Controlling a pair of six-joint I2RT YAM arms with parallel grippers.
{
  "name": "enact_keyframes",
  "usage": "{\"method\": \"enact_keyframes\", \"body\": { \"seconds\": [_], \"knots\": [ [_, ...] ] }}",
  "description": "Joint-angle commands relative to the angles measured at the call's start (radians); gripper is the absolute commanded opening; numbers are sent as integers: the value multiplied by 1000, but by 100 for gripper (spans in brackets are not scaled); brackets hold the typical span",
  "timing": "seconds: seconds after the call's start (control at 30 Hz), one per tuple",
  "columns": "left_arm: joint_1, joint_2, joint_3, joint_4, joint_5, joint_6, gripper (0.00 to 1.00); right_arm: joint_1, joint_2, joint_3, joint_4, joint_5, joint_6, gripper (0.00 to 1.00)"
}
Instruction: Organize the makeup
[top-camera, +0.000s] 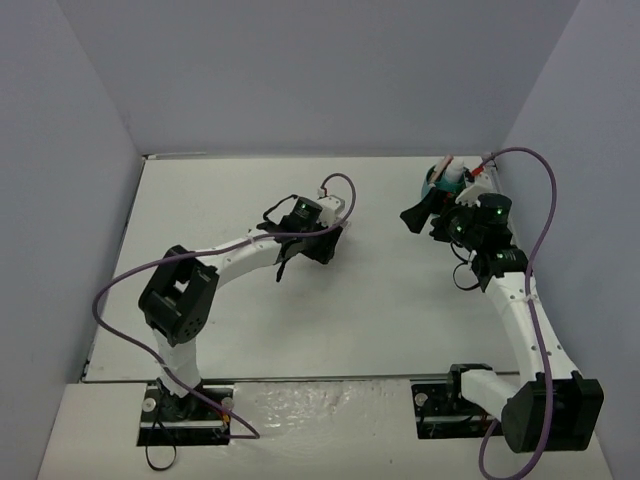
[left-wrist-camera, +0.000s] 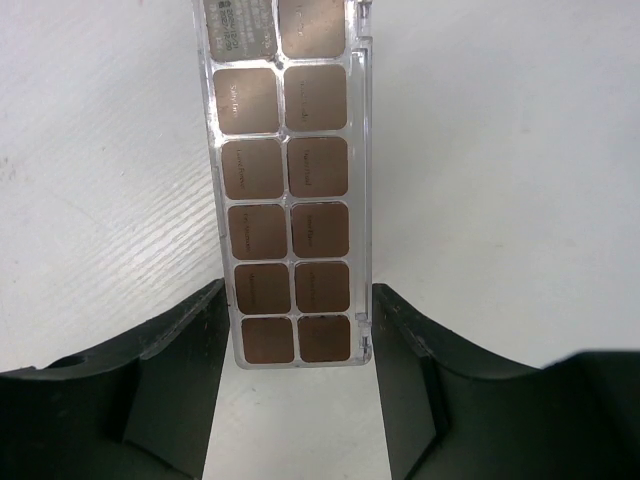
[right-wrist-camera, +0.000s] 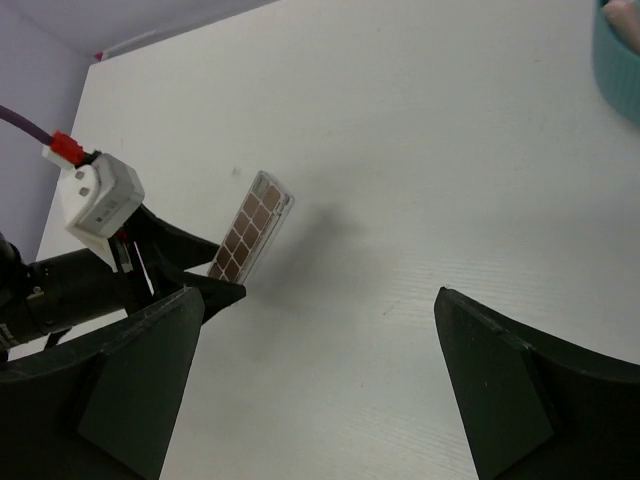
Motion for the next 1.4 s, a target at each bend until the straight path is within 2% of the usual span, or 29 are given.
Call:
{"method": "enact_keyframes", "body": {
  "seconds": [0.0, 0.17, 0.53, 0.77, 0.9, 1.0, 1.07, 1.17, 1.27, 1.37],
  "knots": [
    [-51, -171, -43, 282, 99, 72, 20, 63, 52, 64, 83, -129, 2, 94],
    [-106, -249, -79, 323, 138, 132, 20, 142, 102, 79, 109, -125, 21, 88],
    [-157, -325, -97, 359, 159, 171, 20, 156, 109, 78, 138, -100, 54, 77],
    [-158, -317, -85, 367, 177, 174, 20, 157, 120, 76, 141, -118, 54, 59],
    [-158, -312, -77, 365, 180, 174, 20, 157, 120, 75, 146, -123, 52, 43],
    [-158, -308, -72, 366, 189, 174, 20, 157, 123, 74, 149, -129, 50, 35],
    [-158, -306, -71, 368, 197, 174, 21, 157, 123, 75, 149, -129, 48, 27],
    [-158, -300, -72, 368, 206, 171, 21, 157, 121, 75, 149, -128, 43, 9],
    [-158, -298, -73, 368, 212, 167, 21, 157, 118, 75, 149, -129, 36, 1],
    [-158, -298, -73, 365, 209, 156, 34, 157, 110, 75, 149, -128, 25, 0]
  ]
}}
